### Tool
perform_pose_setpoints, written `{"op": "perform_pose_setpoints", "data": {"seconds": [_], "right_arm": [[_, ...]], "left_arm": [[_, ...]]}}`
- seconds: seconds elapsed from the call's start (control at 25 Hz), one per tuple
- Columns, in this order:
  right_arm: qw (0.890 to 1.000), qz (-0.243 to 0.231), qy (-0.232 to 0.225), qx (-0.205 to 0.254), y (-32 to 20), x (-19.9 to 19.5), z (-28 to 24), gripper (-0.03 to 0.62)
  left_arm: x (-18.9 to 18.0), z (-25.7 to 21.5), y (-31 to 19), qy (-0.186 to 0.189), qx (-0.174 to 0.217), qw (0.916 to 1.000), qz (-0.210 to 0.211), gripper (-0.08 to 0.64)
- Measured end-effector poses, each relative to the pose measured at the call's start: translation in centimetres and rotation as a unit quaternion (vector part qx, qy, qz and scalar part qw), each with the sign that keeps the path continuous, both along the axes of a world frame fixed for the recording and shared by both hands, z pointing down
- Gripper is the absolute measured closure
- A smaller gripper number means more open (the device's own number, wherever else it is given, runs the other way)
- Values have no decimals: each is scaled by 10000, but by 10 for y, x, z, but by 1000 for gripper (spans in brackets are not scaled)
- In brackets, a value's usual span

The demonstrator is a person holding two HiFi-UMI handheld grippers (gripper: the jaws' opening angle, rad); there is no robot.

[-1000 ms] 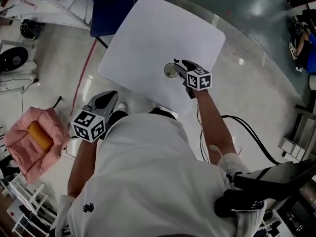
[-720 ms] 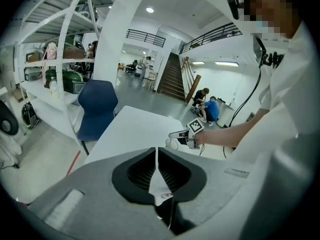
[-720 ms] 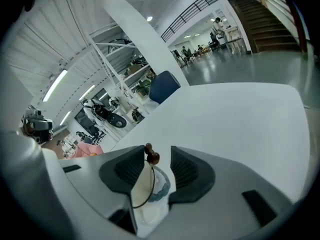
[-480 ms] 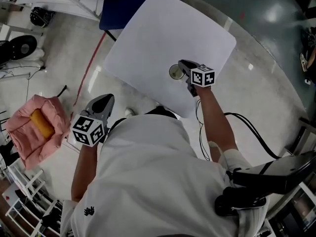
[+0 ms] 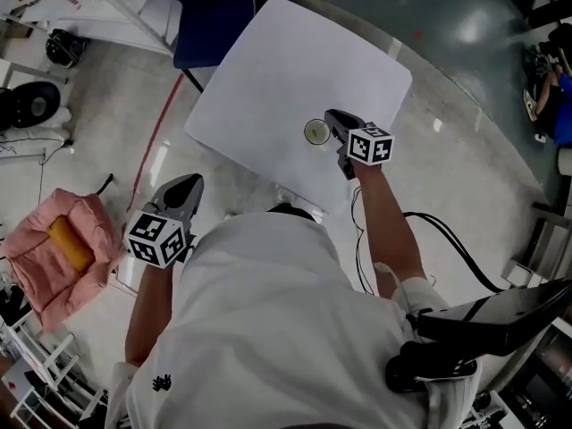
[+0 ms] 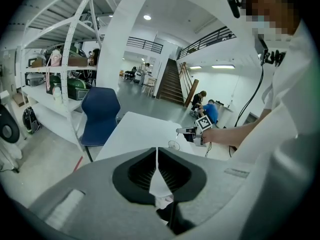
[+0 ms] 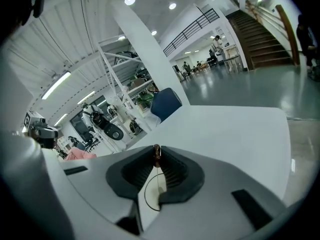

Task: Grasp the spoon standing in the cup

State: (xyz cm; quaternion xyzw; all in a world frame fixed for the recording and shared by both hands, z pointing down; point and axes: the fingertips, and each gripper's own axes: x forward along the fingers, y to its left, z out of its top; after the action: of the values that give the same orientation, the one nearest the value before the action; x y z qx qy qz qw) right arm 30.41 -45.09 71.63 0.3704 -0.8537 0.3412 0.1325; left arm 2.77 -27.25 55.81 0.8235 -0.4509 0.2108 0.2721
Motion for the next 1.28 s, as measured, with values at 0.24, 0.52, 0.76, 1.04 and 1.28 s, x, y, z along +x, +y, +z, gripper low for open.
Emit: {"op": "perform_pose_setpoints", "data": {"seconds": [0.24,0.52,0.76,1.04,1.28], "right_arm": [[9982,389,42,451,28,-5,-53,541],[9931,593,204,990,74,-34,-127,541],[9911,646,269,1128,124,-66,-161,541],[9909,397,347,1242,190,-118,-188,541],[9904,92,317,1346,246,-167,-205,541]], "left_arm": [[-18,-7,25,346,115,9991,203,546],[-49,-19,61,542,352,9969,453,548],[-69,-26,96,724,420,9944,650,548],[-91,-20,144,776,402,9916,958,548],[-114,-11,173,797,344,9912,1004,548]]}}
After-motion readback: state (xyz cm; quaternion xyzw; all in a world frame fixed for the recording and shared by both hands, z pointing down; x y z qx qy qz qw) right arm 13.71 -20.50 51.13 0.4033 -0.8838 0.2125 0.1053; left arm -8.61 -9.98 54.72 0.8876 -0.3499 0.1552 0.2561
